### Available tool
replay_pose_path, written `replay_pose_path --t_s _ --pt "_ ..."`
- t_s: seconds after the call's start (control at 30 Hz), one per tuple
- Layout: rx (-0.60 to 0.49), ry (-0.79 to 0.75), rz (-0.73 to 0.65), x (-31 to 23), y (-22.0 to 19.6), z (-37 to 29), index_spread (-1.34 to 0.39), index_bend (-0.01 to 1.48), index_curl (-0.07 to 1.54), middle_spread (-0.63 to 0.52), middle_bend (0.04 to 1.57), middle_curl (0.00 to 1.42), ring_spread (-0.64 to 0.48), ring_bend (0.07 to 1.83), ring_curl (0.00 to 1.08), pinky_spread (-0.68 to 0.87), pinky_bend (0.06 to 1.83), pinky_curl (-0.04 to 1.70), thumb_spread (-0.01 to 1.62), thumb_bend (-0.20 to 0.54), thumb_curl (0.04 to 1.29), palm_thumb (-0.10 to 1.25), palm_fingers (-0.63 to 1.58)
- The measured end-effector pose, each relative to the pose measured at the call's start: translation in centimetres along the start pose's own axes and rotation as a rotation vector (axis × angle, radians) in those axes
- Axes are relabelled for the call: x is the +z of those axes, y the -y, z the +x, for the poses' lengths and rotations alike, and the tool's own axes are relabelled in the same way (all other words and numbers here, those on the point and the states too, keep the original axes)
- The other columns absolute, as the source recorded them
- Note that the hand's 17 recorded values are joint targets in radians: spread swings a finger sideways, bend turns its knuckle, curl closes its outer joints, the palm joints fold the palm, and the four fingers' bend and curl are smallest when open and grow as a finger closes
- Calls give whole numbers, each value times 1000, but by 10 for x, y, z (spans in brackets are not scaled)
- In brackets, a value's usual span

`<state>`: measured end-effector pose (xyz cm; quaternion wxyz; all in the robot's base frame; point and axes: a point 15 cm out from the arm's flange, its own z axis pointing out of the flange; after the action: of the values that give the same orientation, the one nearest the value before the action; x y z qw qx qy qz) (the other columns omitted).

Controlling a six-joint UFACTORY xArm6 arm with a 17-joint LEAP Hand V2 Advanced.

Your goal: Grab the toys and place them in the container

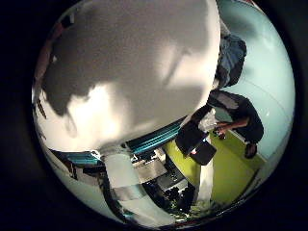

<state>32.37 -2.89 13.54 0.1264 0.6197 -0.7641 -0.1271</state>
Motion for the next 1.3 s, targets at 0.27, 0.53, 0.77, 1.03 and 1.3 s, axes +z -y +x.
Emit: replay_pose_path --t_s 0.27,0.53,0.77,1.03,1.3 --pt "-8 -7 51 -24 -1 3 -448 547 608 -336 833 798 -330 1104 522 -386 1106 473 1113 0 398 821 1138" --pt "-6 -39 102 -64 -15 20 -408 785 831 -315 999 950 -278 1270 636 -290 1241 666 1052 -3 540 1037 1015" --pt "22 -61 160 -144 -29 43 -407 919 962 -331 1085 1077 -275 1385 716 -246 1297 844 935 -11 666 1063 875" --pt "18 -53 265 -236 -67 49 -384 1039 1030 -341 1149 1160 -261 1465 770 -235 1289 1030 876 -14 761 1046 793" --pt "-91 -53 351 -319 -121 7 -366 1068 1030 -335 1175 1185 -259 1478 784 -232 1261 1139 876 -14 806 1037 780"
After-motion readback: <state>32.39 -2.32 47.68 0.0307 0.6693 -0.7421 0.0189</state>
